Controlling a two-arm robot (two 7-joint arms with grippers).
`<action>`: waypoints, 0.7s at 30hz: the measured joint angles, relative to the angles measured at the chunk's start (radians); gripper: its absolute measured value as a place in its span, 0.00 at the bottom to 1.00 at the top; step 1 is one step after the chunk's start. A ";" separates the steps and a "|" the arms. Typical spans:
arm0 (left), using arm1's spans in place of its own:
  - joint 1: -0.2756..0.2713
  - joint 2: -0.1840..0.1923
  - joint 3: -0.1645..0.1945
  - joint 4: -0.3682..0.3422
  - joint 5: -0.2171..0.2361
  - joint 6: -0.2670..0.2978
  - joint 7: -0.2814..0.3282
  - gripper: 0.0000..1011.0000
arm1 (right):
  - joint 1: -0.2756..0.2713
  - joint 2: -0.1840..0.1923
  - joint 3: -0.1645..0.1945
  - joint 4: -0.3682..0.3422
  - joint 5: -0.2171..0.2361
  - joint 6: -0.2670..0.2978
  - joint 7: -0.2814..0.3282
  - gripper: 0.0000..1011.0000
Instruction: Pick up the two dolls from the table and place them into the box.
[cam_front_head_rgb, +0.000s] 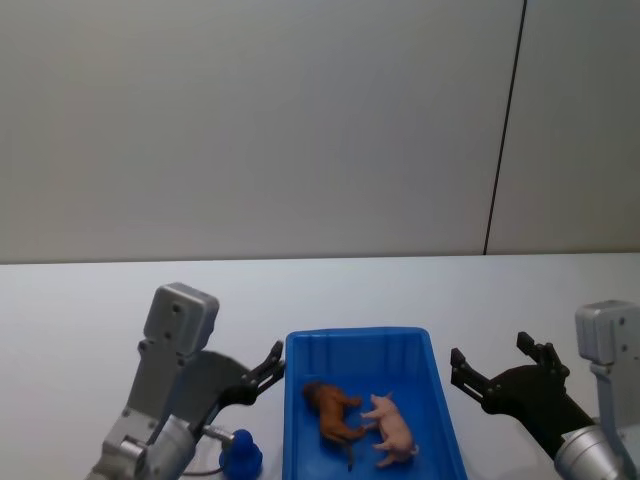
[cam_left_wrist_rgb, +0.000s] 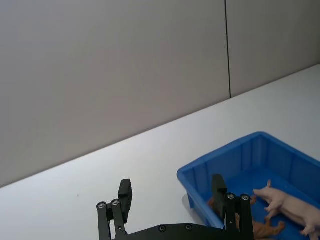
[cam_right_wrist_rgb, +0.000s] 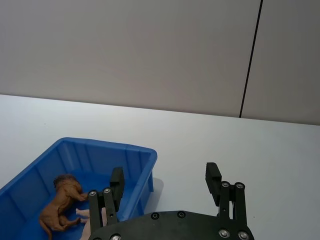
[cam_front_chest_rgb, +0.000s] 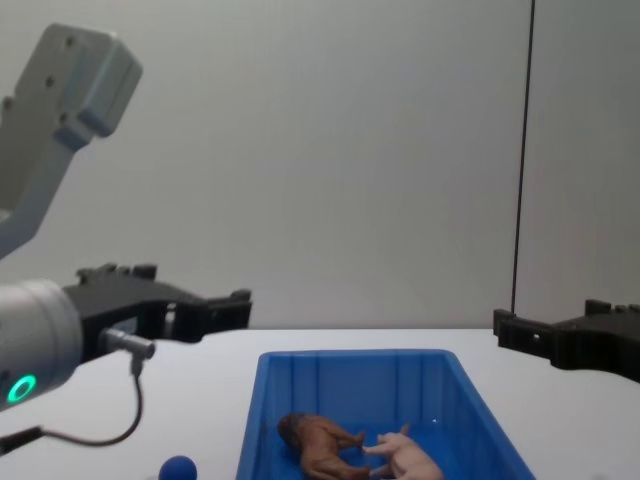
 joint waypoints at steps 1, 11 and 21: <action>0.005 0.004 -0.002 -0.003 -0.006 0.007 0.003 0.99 | 0.000 0.000 0.000 0.000 0.000 0.000 0.000 0.99; 0.040 0.041 -0.028 -0.017 -0.075 0.071 0.013 0.99 | -0.001 0.001 0.001 -0.001 0.001 -0.001 -0.002 0.99; 0.049 0.059 -0.045 0.002 -0.129 0.117 -0.041 0.99 | -0.002 0.002 0.001 -0.002 0.001 -0.001 -0.003 0.99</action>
